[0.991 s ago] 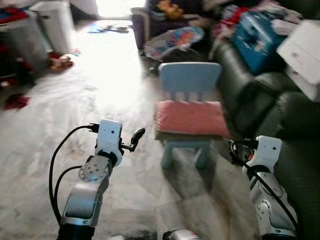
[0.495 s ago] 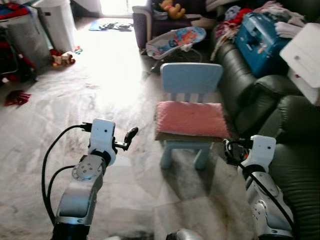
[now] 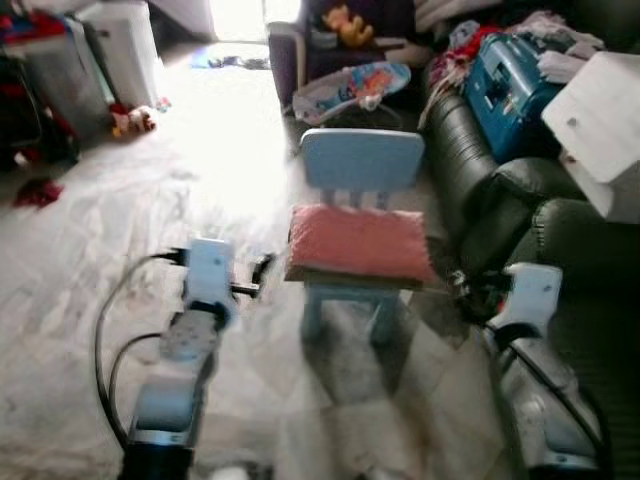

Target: Move the pillow to the sofa

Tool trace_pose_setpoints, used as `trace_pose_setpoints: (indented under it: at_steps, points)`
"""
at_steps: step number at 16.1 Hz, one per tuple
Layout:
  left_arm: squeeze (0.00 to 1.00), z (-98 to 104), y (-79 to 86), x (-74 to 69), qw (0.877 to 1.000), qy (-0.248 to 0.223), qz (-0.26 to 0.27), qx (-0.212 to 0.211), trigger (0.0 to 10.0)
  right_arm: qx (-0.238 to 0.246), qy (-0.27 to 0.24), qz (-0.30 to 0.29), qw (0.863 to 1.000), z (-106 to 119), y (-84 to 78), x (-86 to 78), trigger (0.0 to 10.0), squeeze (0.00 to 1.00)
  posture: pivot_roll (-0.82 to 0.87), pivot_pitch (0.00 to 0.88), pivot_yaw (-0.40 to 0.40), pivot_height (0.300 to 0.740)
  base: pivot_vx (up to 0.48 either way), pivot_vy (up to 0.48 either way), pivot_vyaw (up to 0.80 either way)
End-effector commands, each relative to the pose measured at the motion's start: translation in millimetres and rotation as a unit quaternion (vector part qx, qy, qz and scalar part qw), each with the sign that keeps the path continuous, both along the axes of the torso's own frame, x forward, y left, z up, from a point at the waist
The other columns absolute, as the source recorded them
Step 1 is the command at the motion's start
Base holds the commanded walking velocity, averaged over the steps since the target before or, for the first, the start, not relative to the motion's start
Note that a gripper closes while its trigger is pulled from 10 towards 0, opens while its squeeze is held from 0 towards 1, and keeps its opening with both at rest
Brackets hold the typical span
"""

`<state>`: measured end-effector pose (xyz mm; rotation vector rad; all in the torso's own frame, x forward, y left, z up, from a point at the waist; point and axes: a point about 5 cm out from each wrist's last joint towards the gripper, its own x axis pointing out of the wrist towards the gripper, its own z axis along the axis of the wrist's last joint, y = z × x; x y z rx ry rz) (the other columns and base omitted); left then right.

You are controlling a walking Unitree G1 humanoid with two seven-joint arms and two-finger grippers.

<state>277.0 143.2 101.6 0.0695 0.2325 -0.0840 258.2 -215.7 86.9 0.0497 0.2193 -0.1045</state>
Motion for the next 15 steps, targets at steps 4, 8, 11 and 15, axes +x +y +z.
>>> trace_pose_setpoints:
  at_steps: [4, 8, 11, 15]
  points:
    - [0.00, -0.3, 17.6, 0.1, 0.999, -0.005, 0.035, 0.018, 10.0, 0.010, -0.010, 0.006, 1.000, 4.1, 2.1, 4.7, 10.0, 0.00, -0.02, 0.000, -0.013, 0.740, 0.000, 0.000, 0.00]
    - [0.00, 0.1, 35.4, -11.6, 0.998, -0.017, 0.033, 0.055, 10.0, 0.017, -0.006, -0.005, 1.000, 0.6, 3.0, -5.9, 10.0, 0.00, -0.01, 0.000, -0.010, 0.740, 0.000, 0.000, 0.00]
    - [0.00, -6.3, 55.6, -39.9, 0.994, -0.002, 0.048, 0.098, 10.0, -0.013, 0.020, 0.012, 1.000, -7.8, 13.4, -31.2, 10.0, 0.00, 0.00, 0.000, -0.006, 0.740, 0.000, 0.000, 0.00]
    - [0.00, -10.8, 58.5, -48.9, 0.991, 0.002, 0.047, 0.127, 10.0, -0.015, 0.013, 0.019, 1.000, -18.0, 18.3, -40.0, 10.0, 0.00, 0.05, 0.000, -0.003, 0.740, 0.000, 0.000, 0.00]
